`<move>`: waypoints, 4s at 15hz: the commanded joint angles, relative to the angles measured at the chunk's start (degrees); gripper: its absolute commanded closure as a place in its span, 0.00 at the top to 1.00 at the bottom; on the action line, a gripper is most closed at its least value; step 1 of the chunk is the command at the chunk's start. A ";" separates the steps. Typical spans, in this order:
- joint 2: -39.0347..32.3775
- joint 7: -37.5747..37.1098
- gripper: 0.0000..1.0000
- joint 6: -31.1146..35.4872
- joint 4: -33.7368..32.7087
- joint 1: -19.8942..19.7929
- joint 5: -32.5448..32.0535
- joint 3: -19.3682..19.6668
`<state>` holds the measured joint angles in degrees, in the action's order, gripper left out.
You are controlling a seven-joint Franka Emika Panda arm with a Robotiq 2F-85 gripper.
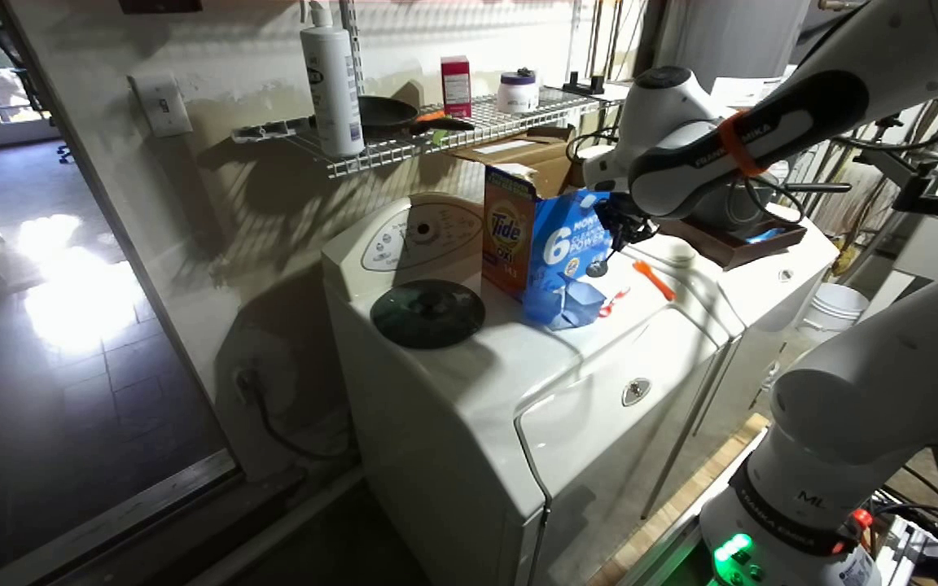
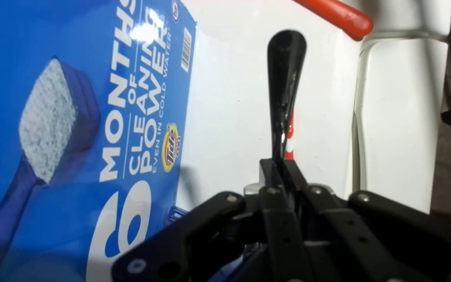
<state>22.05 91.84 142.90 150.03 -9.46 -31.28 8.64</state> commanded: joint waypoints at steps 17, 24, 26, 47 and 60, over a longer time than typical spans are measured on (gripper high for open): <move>-4.03 -16.07 0.02 6.51 0.02 0.05 -20.02 -1.13; -3.64 -20.42 0.02 6.22 0.13 0.63 -26.14 -1.48; -3.59 -21.73 0.02 6.06 0.20 1.01 -27.45 -1.45; -3.21 -27.86 0.02 4.65 1.14 3.50 -35.34 -2.03; -2.67 -32.95 0.02 3.69 1.94 4.05 -43.68 -3.18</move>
<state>18.24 62.17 148.08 151.35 -6.25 -71.40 5.99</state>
